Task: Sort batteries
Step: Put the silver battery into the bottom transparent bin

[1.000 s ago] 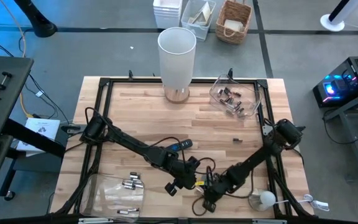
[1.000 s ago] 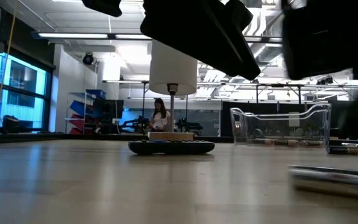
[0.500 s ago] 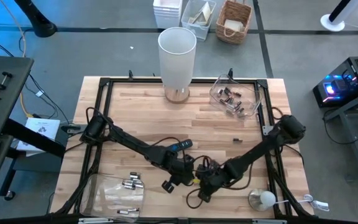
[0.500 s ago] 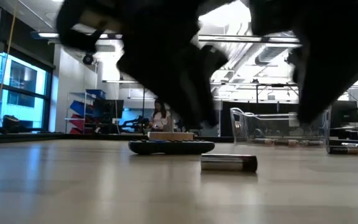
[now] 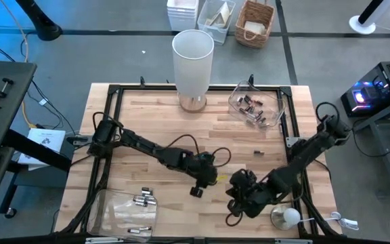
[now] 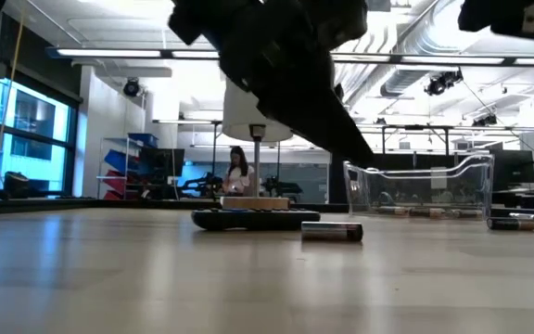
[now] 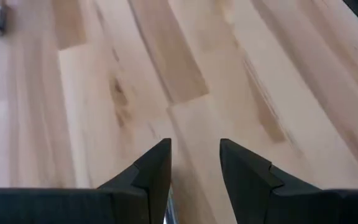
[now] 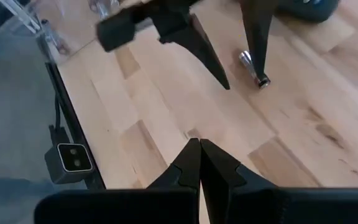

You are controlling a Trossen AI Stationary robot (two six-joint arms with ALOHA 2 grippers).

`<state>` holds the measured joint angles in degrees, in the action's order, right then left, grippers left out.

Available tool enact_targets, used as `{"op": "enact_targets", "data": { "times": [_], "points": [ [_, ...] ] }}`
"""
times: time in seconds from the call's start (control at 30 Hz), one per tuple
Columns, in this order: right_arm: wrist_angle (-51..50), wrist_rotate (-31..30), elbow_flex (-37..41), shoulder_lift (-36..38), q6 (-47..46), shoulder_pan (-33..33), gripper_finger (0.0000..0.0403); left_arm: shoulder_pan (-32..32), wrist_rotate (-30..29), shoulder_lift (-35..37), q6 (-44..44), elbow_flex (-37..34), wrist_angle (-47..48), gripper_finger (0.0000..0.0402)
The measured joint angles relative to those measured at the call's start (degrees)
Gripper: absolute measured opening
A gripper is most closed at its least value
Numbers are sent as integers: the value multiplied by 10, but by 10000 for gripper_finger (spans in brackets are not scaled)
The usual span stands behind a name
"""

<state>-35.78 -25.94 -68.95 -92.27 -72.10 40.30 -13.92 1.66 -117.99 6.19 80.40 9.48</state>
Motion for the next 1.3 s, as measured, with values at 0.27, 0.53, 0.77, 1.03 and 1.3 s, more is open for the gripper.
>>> {"op": "enact_targets", "data": {
  "times": [0.27, 0.53, 0.77, 1.03, 1.3],
  "points": [
    [-18, -12, 0, 27, 0, 0, 0, 40, -2, -50, 11, -1, 8, 129],
    [-4, -15, 0, 27, 0, -2, 0, 61, -9, -74, -43, 3, 20, 129],
    [-8, -24, 0, 27, 5, -2, 0, 66, -61, 10, -39, -3, 40, 129],
    [-10, -41, 0, 27, 3, -2, 0, 150, -52, 67, -13, -2, -1, 129],
    [-144, -43, 4, 35, -241, -33, 0, 126, -34, 36, 1, -3, 51, 129]
  ]
}}
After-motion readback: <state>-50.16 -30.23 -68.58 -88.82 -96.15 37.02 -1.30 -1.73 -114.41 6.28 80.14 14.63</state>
